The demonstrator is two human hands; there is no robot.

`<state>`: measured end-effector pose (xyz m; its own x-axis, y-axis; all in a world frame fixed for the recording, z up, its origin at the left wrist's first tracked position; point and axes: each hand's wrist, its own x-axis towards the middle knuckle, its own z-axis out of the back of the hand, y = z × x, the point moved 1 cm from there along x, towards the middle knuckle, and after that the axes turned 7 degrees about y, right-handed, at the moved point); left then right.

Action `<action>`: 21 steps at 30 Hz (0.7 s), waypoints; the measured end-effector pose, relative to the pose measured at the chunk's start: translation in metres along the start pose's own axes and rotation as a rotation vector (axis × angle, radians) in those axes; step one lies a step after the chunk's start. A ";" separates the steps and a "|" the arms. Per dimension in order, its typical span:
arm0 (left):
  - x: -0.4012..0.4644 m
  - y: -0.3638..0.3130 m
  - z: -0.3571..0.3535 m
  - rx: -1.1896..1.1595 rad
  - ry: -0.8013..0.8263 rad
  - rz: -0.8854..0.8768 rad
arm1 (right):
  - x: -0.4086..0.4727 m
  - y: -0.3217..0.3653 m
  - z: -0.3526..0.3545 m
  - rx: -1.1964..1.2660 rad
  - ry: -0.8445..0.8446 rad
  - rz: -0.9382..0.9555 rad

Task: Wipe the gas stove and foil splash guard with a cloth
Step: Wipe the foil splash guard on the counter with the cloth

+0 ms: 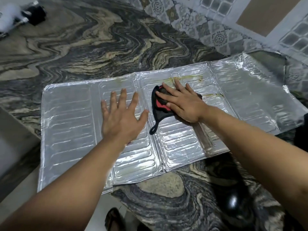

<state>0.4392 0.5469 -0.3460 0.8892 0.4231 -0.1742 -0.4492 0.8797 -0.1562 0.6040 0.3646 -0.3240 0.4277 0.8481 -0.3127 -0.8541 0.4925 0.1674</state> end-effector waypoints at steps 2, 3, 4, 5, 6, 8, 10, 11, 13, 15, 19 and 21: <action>0.000 0.000 0.001 0.003 -0.008 0.000 | 0.017 -0.006 0.006 0.010 -0.019 -0.019; 0.000 0.000 0.001 0.004 -0.014 0.000 | 0.023 -0.008 0.009 0.018 -0.027 -0.032; 0.000 0.000 0.001 0.002 -0.018 0.001 | 0.029 -0.011 0.012 0.024 -0.036 -0.048; 0.000 0.000 0.002 0.001 -0.021 0.003 | 0.035 -0.013 0.014 0.033 -0.045 -0.067; 0.000 0.000 0.002 0.002 -0.021 0.005 | 0.039 -0.016 0.017 0.044 -0.053 -0.091; -0.001 0.000 0.002 0.001 -0.021 0.011 | 0.046 -0.022 0.021 0.070 -0.068 -0.143; -0.001 -0.001 0.003 -0.005 -0.015 0.015 | 0.049 -0.024 0.022 0.093 -0.083 -0.194; -0.001 -0.001 0.003 -0.009 -0.009 0.016 | 0.049 -0.024 0.020 0.096 -0.092 -0.222; -0.001 -0.001 0.004 -0.009 -0.002 0.016 | 0.045 -0.023 0.016 0.108 -0.105 -0.294; -0.001 -0.001 0.004 -0.001 0.002 0.017 | 0.034 -0.022 0.011 0.128 -0.112 -0.367; -0.001 -0.001 0.005 -0.002 0.006 0.006 | -0.007 -0.015 -0.002 0.144 -0.097 -0.451; -0.002 -0.001 0.005 -0.008 0.001 0.001 | -0.031 -0.006 -0.010 0.150 -0.094 -0.460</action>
<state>0.4385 0.5466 -0.3412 0.8888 0.4233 -0.1755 -0.4503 0.8778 -0.1635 0.5932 0.3335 -0.3251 0.7814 0.5465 -0.3014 -0.5211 0.8371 0.1667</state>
